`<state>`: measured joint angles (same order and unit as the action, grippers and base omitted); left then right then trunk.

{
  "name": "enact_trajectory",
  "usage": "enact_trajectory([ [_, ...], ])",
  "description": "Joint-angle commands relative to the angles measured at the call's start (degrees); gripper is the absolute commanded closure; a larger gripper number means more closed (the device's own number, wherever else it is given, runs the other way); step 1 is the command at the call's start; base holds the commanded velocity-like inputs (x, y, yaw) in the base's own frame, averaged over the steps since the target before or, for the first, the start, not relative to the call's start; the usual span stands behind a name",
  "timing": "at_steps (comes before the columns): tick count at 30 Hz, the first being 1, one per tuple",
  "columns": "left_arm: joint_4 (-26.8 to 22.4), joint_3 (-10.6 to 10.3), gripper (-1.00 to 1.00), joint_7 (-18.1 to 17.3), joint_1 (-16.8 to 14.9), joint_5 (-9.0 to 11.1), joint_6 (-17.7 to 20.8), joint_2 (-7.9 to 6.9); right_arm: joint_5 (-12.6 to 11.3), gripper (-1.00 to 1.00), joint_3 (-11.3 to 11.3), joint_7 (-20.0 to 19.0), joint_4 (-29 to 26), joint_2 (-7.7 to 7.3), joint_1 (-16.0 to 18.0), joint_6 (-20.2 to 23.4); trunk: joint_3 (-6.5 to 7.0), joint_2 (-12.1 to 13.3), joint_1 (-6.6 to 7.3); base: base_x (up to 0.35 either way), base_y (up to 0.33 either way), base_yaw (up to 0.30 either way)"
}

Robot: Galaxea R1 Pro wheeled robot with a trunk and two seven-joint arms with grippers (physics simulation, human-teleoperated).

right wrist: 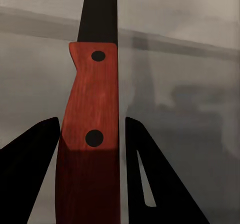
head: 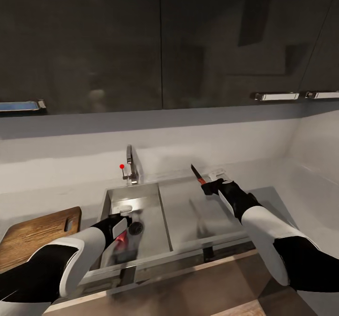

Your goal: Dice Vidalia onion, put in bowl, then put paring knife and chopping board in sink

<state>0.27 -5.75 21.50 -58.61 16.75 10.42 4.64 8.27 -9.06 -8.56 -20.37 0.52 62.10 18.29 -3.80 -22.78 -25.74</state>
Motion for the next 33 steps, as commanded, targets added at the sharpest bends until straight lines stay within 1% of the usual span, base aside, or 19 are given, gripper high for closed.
enact_trajectory([
  [1,0.4,-0.5,-1.00,0.2,-0.1,0.5,0.2,0.02,0.6,1.00,0.0,-0.2,-0.1,-0.04,0.0,0.3,-0.13,-0.1,-0.04,0.000,0.000,0.000],
  [8,1.3,-0.5,-1.00,0.1,0.0,0.6,0.1,0.03,0.6,1.00,-0.1,-0.2,-0.1,-0.08,0.0,0.3,-0.13,-0.1,-0.04,0.000,0.000,0.000],
  [13,2.0,-0.5,-1.00,-0.3,-0.1,0.6,0.1,0.30,0.6,1.00,-0.1,-0.2,-0.1,-0.08,0.0,0.3,-0.13,-0.1,-0.04,0.000,0.000,0.000],
  [25,2.1,-0.5,-1.00,-0.6,0.0,0.6,0.0,0.36,0.6,1.00,-0.1,-0.2,-0.1,-0.08,0.0,0.3,-0.13,-0.1,-0.04,0.002,0.000,0.000],
  [33,2.6,-0.5,-1.00,-0.6,0.0,0.6,0.0,0.37,0.6,1.00,-0.1,-0.2,-0.1,-0.08,0.0,0.3,-0.13,-0.1,-0.04,0.168,0.000,0.000],
])
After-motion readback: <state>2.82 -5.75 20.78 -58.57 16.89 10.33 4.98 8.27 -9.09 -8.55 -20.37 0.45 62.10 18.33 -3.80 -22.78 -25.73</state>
